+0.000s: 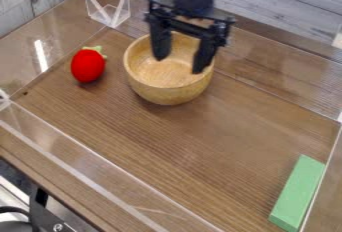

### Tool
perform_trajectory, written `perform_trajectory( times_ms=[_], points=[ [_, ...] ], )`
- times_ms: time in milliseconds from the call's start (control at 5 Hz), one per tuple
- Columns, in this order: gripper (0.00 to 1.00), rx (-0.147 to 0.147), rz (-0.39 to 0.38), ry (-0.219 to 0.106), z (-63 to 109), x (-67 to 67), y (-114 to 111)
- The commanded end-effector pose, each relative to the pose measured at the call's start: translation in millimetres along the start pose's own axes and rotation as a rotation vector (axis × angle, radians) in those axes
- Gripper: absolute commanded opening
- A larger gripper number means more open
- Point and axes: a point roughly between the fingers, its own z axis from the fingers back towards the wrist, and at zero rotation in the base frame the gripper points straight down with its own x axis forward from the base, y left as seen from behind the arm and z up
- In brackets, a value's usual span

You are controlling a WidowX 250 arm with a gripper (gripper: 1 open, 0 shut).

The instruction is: Move the red object to the right side of the table

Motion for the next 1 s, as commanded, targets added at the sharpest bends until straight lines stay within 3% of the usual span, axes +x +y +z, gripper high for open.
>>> perform_trajectory(
  times_ms=[0, 400, 800],
  points=[
    [1.00, -0.001, 0.057, -0.088, 12.6, -6.4, 39],
    [1.00, 0.002, 0.137, -0.135, 5.0, -25.1, 119],
    [1.00, 0.006, 0.207, -0.165, -36.1, -5.5, 127]
  ],
)
